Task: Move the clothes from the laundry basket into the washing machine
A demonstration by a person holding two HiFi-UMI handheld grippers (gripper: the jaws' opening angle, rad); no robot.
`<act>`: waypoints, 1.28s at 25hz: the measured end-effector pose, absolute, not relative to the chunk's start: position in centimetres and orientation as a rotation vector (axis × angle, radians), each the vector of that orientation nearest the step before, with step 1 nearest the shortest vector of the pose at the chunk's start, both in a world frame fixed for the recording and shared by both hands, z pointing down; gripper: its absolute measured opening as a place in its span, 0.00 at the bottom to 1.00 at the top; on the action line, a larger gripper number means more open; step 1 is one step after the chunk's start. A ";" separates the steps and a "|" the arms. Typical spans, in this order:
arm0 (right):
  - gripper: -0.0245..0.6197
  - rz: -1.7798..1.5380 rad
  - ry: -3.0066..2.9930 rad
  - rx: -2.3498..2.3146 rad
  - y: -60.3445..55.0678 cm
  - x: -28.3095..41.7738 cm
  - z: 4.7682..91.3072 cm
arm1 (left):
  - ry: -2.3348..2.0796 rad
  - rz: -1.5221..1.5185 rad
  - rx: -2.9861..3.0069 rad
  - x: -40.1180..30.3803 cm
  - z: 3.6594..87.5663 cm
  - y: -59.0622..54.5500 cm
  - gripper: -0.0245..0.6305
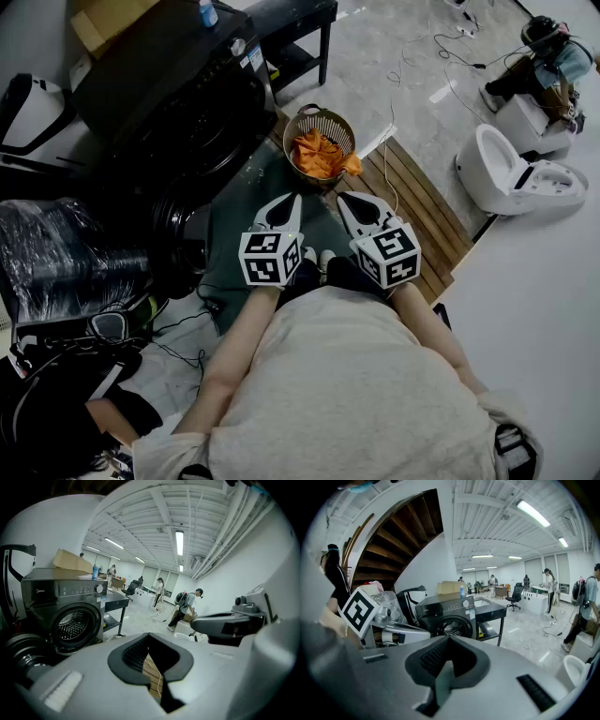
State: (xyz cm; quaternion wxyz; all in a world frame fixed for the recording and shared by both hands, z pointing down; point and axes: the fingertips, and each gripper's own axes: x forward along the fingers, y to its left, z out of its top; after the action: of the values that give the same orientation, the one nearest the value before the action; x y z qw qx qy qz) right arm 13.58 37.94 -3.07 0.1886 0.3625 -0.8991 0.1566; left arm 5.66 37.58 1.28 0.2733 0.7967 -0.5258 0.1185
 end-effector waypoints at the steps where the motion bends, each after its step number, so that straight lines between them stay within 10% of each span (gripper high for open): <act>1: 0.05 0.439 -2.528 1.025 37.8 13.6 -3.1 | -1.418 0.320 2.138 5.5 1.4 37.6 0.05; 32: 0.05 0.576 -2.537 1.155 30.1 9.7 -1.7 | -1.341 0.294 2.085 -0.3 4.3 32.1 0.05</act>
State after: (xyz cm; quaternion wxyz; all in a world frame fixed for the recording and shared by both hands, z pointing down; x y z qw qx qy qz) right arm 9.74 30.11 -1.71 0.1470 0.4013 -0.8816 0.2001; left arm -0.32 32.08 4.32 0.3170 0.7921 -0.5095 0.1115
